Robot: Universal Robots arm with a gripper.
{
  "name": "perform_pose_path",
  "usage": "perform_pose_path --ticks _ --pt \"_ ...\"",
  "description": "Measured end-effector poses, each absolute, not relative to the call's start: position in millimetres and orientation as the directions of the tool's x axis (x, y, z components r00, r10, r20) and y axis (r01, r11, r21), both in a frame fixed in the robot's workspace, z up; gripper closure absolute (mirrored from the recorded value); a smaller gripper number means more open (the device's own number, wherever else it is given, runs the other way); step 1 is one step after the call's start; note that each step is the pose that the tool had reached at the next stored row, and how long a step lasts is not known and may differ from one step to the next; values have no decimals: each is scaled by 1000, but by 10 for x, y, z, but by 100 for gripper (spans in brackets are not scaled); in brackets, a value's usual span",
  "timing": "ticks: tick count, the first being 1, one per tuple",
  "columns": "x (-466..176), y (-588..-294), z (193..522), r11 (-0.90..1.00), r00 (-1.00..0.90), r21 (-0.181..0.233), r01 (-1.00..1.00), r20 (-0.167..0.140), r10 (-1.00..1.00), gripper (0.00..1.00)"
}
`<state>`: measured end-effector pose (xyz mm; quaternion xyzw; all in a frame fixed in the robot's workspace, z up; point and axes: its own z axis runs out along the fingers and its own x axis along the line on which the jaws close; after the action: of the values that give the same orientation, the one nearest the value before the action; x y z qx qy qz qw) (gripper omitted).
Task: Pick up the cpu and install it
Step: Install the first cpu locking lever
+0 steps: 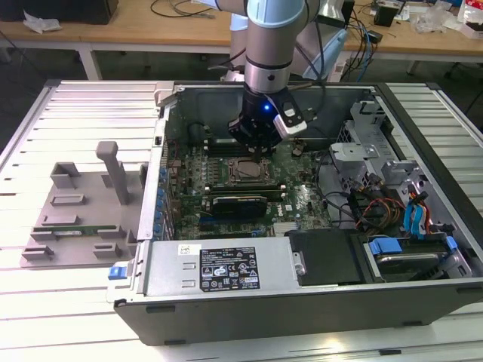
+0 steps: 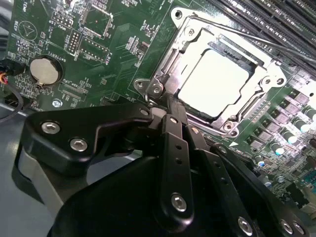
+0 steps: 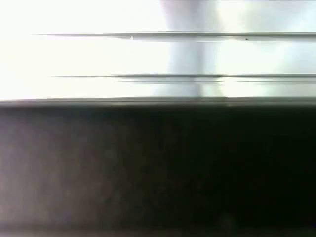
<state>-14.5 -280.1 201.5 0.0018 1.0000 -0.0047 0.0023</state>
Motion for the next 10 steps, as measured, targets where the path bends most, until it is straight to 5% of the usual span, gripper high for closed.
perform_pose_path --ticks 5,10 --pt "-144 -2782 2010 1000 -1000 16 -2 -5 -2 89" --pt "-153 -2822 2091 1000 -1000 -6 -3 -7 -3 89"
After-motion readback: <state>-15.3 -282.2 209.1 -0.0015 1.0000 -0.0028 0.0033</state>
